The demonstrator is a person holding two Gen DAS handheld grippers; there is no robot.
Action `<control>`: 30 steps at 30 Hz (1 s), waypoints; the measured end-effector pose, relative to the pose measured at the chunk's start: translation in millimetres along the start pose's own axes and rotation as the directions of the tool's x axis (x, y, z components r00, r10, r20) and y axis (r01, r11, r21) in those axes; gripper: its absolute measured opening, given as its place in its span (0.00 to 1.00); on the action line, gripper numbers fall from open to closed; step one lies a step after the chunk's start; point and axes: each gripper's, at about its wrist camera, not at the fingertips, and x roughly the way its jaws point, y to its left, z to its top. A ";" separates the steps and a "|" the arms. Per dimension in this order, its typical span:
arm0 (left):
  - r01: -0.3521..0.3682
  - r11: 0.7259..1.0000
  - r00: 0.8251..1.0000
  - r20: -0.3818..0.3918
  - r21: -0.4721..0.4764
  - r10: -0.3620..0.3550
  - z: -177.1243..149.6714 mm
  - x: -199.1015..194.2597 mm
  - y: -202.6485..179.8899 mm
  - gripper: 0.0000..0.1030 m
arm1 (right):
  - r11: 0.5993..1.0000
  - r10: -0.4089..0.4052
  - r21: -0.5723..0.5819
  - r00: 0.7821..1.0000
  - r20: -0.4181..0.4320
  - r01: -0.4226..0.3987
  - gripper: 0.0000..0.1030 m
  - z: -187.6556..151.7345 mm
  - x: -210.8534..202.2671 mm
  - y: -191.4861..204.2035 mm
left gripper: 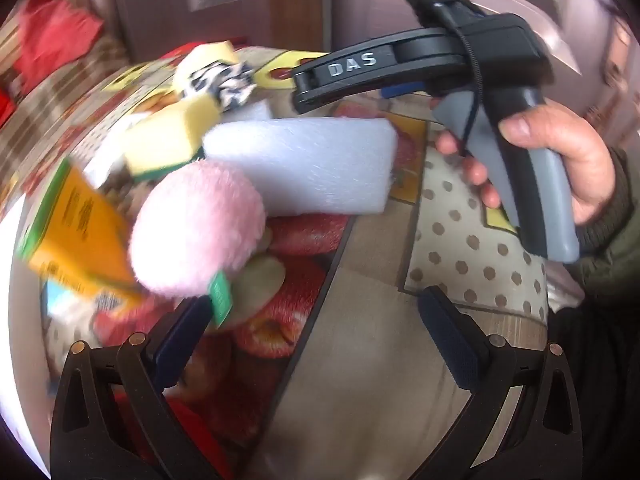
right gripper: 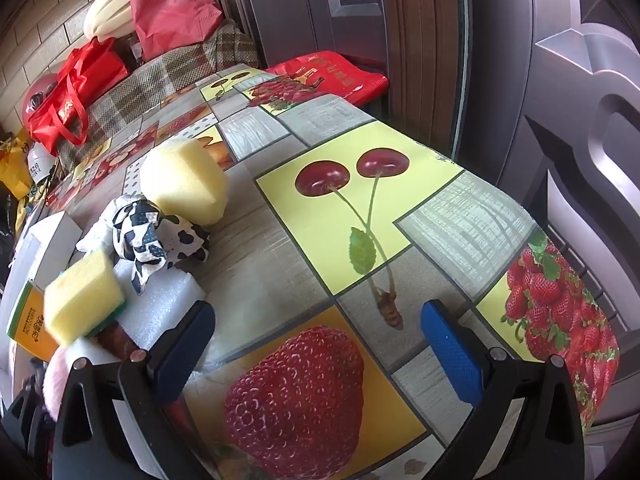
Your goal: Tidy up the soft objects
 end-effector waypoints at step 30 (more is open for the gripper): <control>-0.337 0.804 0.771 0.347 -0.491 0.535 -49.8 -144.7 -7.9 1.00 | 0.966 0.190 0.140 0.963 0.192 -0.218 1.00 -7.5 -30.1 -29.4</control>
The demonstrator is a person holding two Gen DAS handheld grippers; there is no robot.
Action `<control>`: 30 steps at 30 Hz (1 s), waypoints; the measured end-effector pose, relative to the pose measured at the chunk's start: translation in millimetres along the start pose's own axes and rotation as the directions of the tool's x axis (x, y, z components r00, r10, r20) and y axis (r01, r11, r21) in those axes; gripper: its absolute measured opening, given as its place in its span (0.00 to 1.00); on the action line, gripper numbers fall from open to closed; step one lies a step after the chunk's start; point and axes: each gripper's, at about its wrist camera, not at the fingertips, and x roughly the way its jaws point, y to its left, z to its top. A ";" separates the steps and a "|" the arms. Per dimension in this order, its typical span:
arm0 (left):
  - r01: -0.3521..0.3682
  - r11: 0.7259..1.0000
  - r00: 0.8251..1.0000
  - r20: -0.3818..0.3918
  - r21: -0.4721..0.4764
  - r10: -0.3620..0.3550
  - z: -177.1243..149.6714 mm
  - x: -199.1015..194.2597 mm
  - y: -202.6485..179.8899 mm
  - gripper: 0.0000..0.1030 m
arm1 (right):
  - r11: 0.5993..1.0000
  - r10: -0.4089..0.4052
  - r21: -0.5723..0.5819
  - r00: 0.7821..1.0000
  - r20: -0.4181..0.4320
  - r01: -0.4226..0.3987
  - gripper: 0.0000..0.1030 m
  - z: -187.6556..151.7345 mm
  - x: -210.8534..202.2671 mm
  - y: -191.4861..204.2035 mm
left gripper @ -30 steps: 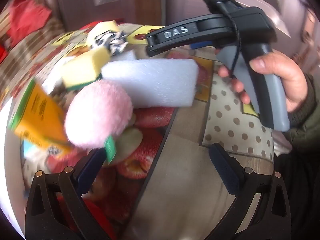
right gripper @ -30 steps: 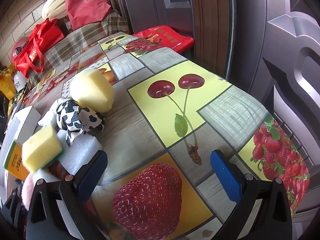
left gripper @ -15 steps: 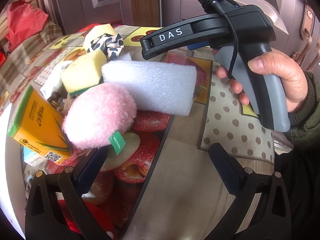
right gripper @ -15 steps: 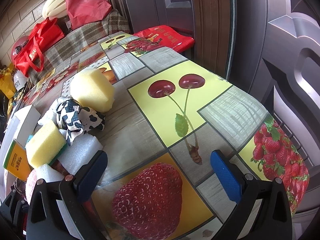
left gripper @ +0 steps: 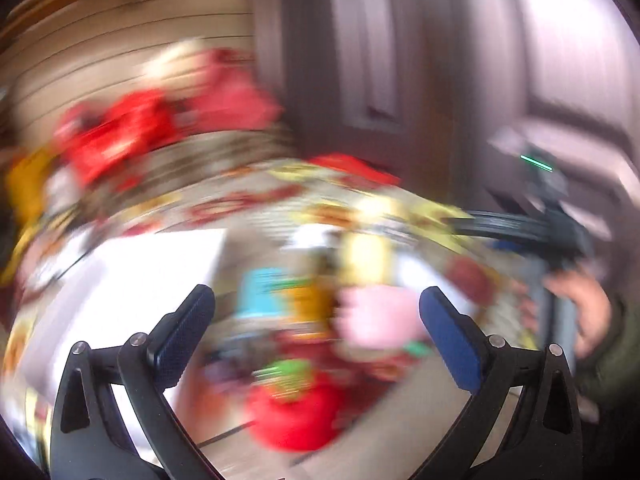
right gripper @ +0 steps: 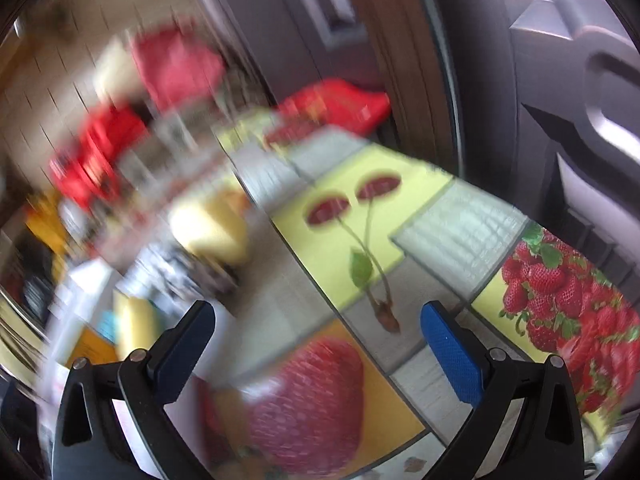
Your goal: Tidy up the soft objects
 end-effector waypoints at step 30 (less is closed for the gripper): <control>0.062 0.996 0.971 -0.227 -0.067 -0.076 -34.4 36.6 41.1 1.00 | 0.849 0.247 -0.450 0.960 -0.129 -0.278 1.00 -55.1 -33.0 80.6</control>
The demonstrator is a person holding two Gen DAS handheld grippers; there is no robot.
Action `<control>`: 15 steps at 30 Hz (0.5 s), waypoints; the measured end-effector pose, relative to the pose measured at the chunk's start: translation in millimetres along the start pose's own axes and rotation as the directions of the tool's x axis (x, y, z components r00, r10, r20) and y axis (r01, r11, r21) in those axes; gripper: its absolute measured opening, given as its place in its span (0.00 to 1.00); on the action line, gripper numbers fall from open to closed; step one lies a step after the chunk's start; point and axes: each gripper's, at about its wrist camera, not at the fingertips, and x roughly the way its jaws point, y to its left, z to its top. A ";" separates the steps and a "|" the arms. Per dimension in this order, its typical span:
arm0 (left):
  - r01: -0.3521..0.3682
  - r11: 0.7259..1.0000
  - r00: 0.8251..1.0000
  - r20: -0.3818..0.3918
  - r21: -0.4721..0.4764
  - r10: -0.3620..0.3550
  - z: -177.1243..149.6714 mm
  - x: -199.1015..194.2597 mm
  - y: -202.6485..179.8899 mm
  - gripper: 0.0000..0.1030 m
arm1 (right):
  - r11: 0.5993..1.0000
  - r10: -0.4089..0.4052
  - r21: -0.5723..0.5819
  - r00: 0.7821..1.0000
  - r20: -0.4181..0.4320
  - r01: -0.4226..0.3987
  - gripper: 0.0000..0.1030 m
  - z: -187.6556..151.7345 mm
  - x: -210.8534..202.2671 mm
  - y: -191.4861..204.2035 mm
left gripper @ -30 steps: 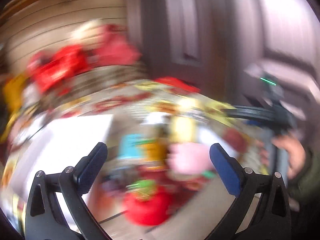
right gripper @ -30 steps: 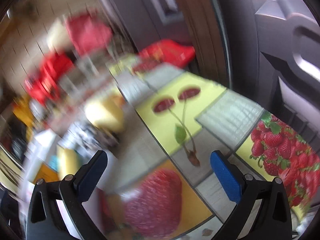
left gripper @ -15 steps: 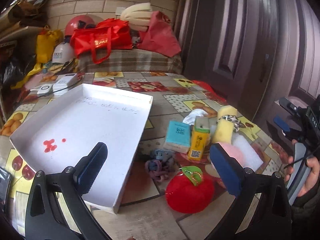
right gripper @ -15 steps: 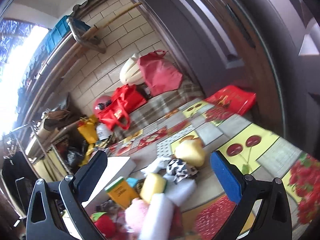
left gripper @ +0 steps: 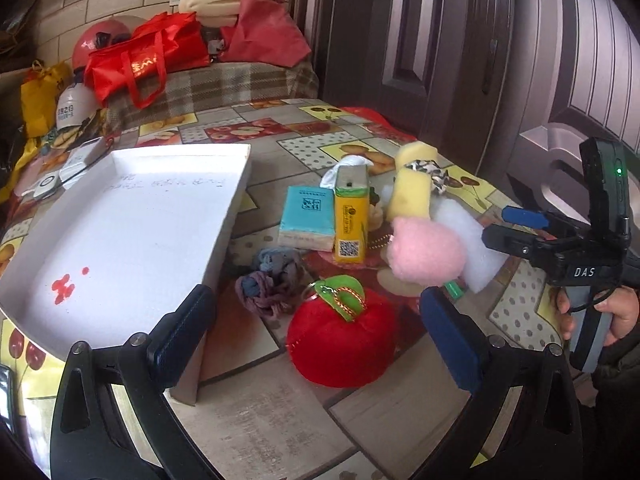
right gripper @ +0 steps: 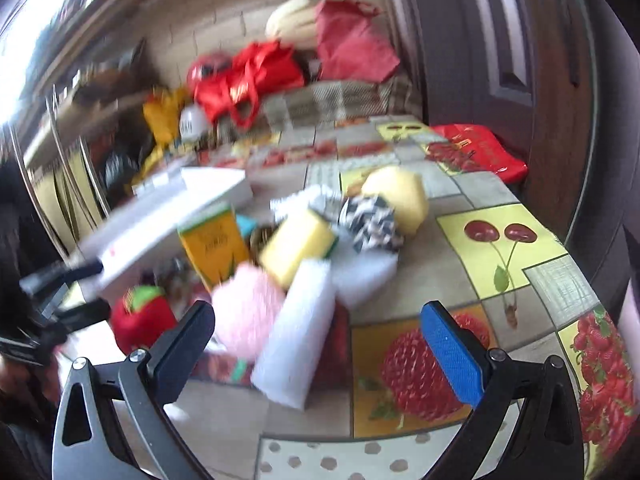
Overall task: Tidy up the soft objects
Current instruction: 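Grasp the red plush apple with the left gripper while the right gripper grasps a white foam strip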
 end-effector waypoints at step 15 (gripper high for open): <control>-0.019 0.999 0.998 -0.059 0.045 0.022 -0.2 9.2 -10.6 1.00 | 1.000 0.002 0.028 0.999 -0.037 -0.001 0.99 -6.9 9.4 -9.0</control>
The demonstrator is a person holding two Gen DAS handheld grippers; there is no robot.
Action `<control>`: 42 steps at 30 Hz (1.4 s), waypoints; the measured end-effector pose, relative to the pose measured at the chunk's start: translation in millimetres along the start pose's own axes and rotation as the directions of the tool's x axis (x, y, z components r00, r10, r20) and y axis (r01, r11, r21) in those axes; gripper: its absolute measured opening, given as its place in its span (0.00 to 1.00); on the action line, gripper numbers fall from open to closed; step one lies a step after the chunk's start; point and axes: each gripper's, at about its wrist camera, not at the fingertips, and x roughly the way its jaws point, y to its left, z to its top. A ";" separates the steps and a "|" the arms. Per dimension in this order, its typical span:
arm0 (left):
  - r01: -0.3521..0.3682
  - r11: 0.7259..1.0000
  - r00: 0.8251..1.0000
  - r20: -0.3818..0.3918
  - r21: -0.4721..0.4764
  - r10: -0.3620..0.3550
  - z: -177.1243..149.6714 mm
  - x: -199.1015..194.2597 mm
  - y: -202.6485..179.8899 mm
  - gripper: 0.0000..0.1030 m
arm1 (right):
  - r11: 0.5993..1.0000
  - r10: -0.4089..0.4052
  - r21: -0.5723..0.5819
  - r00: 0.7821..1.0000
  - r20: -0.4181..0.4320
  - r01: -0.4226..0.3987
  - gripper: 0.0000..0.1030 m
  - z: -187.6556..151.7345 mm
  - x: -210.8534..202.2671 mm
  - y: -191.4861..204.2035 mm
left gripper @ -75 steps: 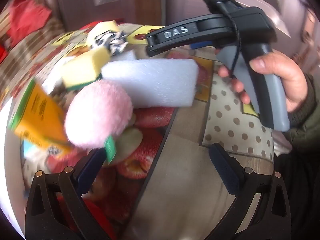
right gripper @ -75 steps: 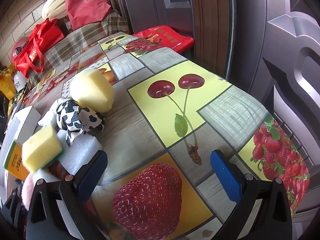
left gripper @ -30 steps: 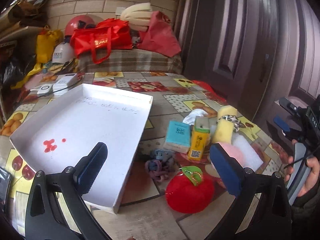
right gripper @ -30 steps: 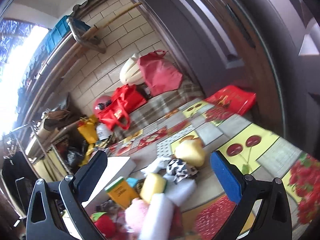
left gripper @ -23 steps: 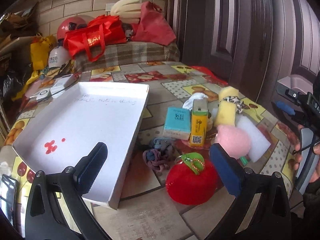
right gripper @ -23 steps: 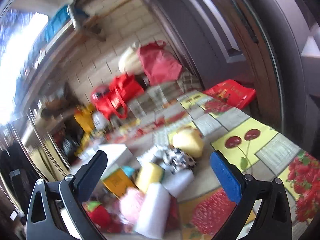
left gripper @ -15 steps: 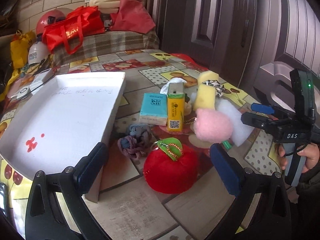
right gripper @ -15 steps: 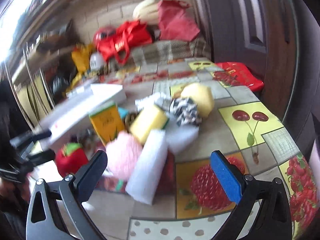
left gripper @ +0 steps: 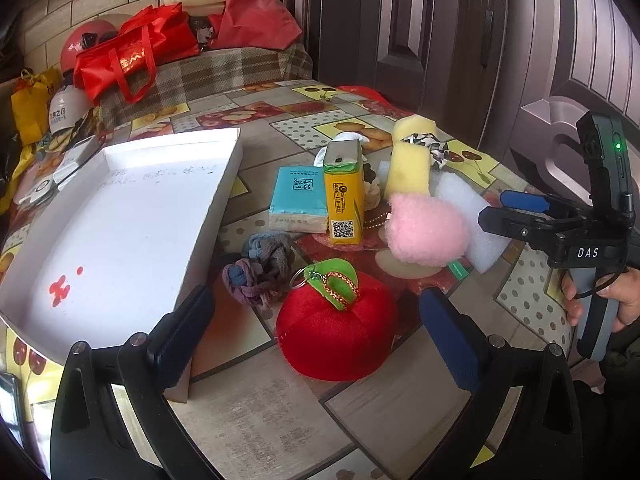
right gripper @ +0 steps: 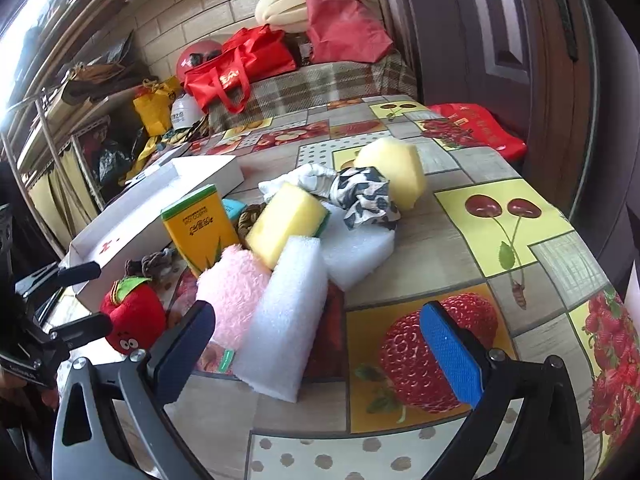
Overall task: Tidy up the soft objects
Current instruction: 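Grasp the red plush apple with the left gripper while the right gripper grasps a white foam strip, then carry the red apple into the white box and open the left gripper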
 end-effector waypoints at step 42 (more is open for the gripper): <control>-0.125 0.991 0.953 0.274 -0.044 0.132 0.9 -43.4 21.3 0.57 | 0.993 0.116 -0.074 0.920 0.375 -0.095 0.22 19.1 -45.6 28.6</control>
